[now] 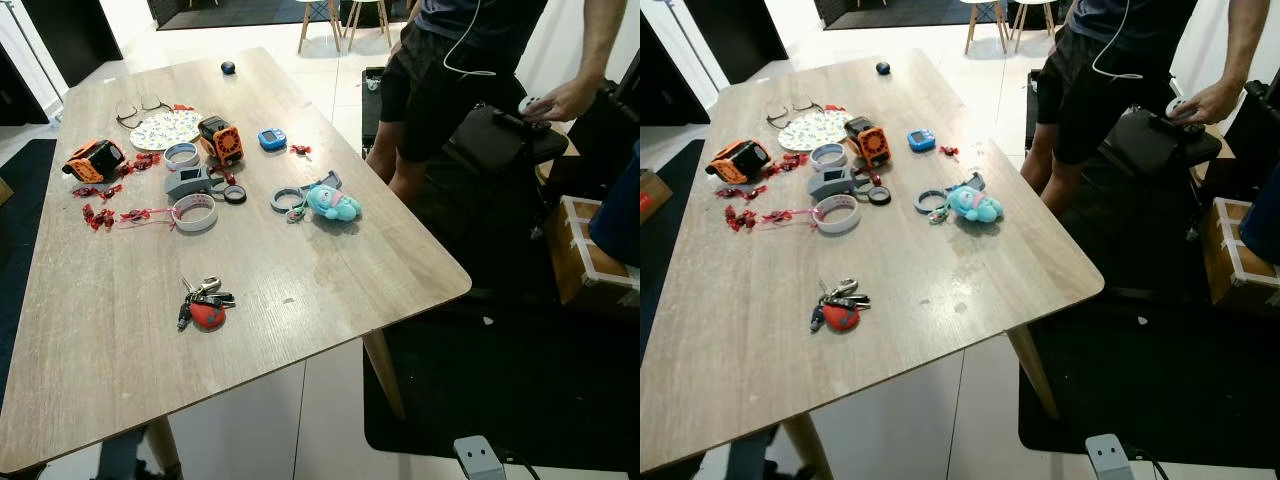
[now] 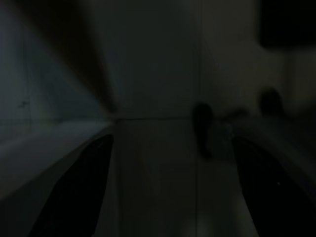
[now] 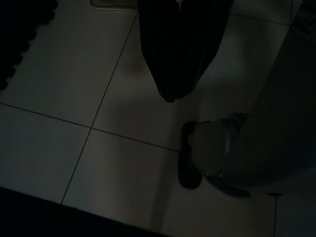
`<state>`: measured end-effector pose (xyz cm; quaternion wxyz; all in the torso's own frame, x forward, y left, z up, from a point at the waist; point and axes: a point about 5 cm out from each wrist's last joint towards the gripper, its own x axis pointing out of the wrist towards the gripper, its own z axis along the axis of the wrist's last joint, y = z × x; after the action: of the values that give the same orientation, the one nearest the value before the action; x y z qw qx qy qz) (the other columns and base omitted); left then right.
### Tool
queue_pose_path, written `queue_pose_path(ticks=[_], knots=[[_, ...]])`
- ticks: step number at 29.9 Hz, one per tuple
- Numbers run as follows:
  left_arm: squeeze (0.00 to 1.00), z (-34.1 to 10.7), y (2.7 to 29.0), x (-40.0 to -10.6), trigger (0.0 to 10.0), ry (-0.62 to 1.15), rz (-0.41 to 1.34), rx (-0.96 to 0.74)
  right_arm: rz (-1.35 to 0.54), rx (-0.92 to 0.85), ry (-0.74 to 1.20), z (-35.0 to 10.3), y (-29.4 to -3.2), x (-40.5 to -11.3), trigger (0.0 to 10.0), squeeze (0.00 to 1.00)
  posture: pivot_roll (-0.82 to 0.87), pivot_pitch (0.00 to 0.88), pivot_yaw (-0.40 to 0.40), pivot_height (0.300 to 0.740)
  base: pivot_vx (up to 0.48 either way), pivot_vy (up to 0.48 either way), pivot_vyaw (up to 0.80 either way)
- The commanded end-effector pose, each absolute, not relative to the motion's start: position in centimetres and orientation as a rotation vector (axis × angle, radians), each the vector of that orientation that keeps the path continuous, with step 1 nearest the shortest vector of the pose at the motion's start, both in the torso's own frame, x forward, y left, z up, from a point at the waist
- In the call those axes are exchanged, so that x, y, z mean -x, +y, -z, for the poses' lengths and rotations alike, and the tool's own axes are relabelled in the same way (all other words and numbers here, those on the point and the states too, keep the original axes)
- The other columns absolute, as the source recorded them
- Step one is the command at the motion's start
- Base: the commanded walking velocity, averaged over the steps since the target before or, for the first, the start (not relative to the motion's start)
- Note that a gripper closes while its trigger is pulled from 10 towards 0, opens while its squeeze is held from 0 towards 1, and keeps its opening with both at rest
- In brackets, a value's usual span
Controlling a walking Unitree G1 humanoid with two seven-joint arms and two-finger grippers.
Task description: Hang keys on a hook
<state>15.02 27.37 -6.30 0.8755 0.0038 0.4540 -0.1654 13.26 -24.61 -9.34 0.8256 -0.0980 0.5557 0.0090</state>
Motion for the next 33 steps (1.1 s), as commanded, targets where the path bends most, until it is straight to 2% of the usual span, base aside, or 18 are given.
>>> queue_pose_path(ticks=[1, 2, 3, 4, 5, 7, 10, 12, 15, 19, 28, 33], knots=[[0.0, 5.2, 28.8, -14.6, 10.0, 0.974, 0.539, -0.061, -0.033, 0.201, 1.178, 9.4, -24.3, -13.3, 10.0, 0.0, -0.12, 0.088, 0.086, 0.74, 0.0, 0.0, 0.0], [0.0, 4.7, 29.0, -14.2, 10.0, 0.999, 0.663, -0.069, -0.034, 0.203, 1.178, 9.4, -24.4, -13.3, 10.0, 0.0, -0.11, 0.092, 0.081, 0.74, 0.0, 0.0, 0.0], [0.0, 4.7, 29.0, -14.2, 10.0, 0.999, 0.663, -0.069, -0.034, 0.203, 1.178, 9.4, -24.4, -13.3, 10.0, 0.0, -0.11, 0.092, 0.081, 0.74, 0.0, 0.0, 0.0], [0.0, 4.4, 29.2, -13.8, 10.0, 1.02, 0.757, -0.065, -0.035, 0.205, 1.178, 9.3, -24.4, -13.3, 10.0, 0.0, -0.11, 0.092, 0.081, 0.74, 0.0, 0.0, 0.0], [0.0, 4.4, 29.2, -13.8, 10.0, 1.02, 0.757, -0.065, -0.035, 0.205, 1.178, 9.3, -24.4, -13.3, 10.0, 0.0, -0.11, 0.092, 0.081, 0.74, 0.0, 0.0, 0.0], [0.0, 3.9, 29.5, -13.0, 10.0, 1.058, 0.889, -0.048, -0.035, 0.207, 1.179, 9.3, -24.5, -13.3, 10.0, 0.0, -0.1, 0.094, 0.078, 0.74, 0.0, 0.0, 0.0], [0.0, 3.7, 29.7, -12.6, 10.0, 1.081, 0.948, -0.046, -0.035, 0.209, 1.18, 9.3, -24.6, -13.3, 10.0, 0.0, -0.1, 0.096, 0.073, 0.74, 0.0, 0.0, 0.0], [0.0, 3.3, 30.1, -11.4, 10.0, 1.158, 1.084, -0.033, -0.04, 0.217, 1.184, 9.3, -24.7, -13.2, 10.0, 0.0, -0.09, 0.096, 0.07, 0.74, 0.0, 0.0, 0.0], [0.0, 3.2, 30.2, -10.2, 10.0, 1.242, 1.185, 0.003, -0.045, 0.221, 1.186, 9.3, -24.8, -13.2, 10.0, 0.0, -0.09, 0.096, 0.069, 0.74, 0.0, 0.0, 0.0], [0.0, 3.3, 30.0, -9.2, 10.0, 1.295, 1.249, 0.063, -0.049, 0.222, 1.185, 9.3, -24.8, -13.2, 10.0, 0.0, -0.09, 0.093, 0.066, 0.74, 0.0, 0.0, 0.0], [0.0, 2.0, 31.4, -6.9, 10.0, 1.421, 1.429, 0.056, -0.056, 0.227, 1.184, 9.3, -24.7, -13.3, 10.0, 0.0, -0.09, 0.092, 0.063, 0.74, 0.0, 0.0, 0.0], [0.0, 0.4, 31.5, -7.2, 10.0, 1.361, 1.489, 0.005, -0.055, 0.23, 1.186, 9.3, -24.8, -13.3, 10.0, 0.0, -0.09, 0.092, 0.063, 0.74, 0.0, 0.0, 0.0]])
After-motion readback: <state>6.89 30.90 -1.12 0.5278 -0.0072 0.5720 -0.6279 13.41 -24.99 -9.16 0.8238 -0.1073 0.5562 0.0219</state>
